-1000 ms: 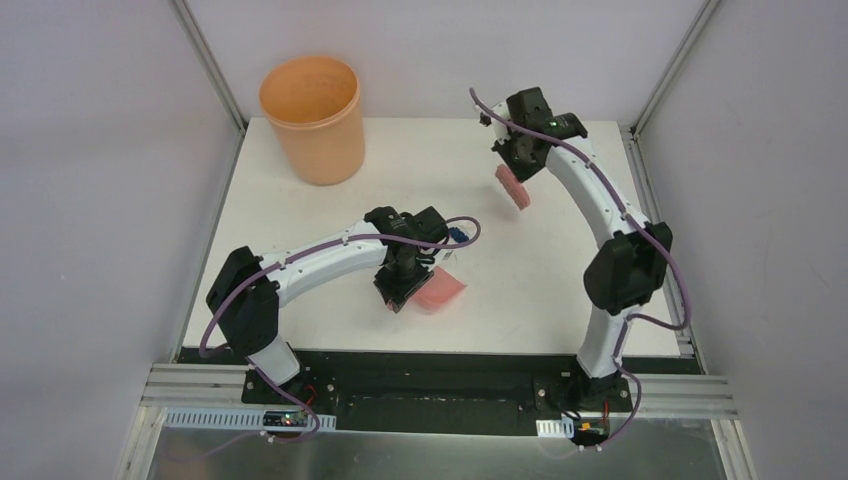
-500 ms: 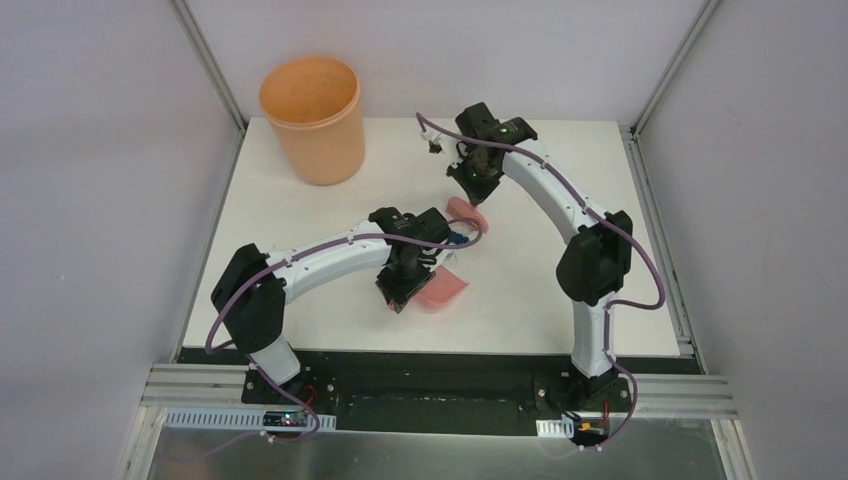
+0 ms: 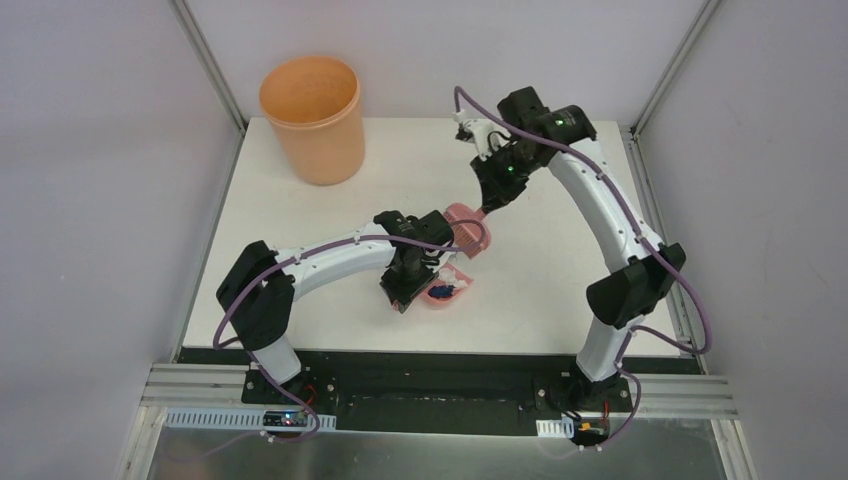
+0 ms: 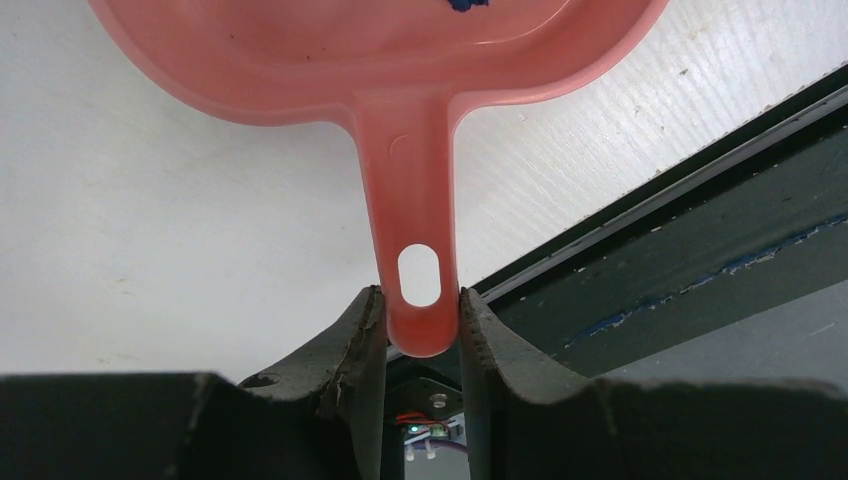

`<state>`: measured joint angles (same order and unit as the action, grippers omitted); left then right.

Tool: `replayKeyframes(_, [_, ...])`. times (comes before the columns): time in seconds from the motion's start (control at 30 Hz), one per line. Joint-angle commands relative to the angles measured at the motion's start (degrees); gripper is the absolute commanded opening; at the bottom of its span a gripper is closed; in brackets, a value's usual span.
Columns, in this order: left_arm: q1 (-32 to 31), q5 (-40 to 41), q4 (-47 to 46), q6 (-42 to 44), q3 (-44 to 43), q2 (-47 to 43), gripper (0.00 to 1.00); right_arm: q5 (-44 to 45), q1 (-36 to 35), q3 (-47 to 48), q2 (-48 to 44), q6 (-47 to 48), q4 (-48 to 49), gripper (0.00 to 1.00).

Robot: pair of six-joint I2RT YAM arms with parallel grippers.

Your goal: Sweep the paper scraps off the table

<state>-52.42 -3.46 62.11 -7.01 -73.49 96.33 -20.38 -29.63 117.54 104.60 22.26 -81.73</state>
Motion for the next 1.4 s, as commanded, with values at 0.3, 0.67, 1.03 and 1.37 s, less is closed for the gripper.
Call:
replayKeyframes(0.3, [0.1,-1.1,-0.9,-0.5,1.9,-5.4,0.00,32.4,8.2,-8.9,-6.3,-2.4,11.7,0.00])
replayKeyframes(0.67, [0.1,-0.5,-3.7,-2.9,2.8,-12.2,0.00,25.8,18.2,-20.4,-14.1,-6.3,18.0,0.00])
replayKeyframes(1.03, [0.1,3.9,-6.1,-6.4,5.6,-20.3,0.00,-12.3,29.4,-21.5,-14.2,-6.9,7.8,0.00])
replayKeyframes(1.37, [0.1,13.9,-7.3,-10.0,6.7,-29.9,0.00,-37.2,29.5,-30.5,-0.9,5.4,-4.4,0.00])
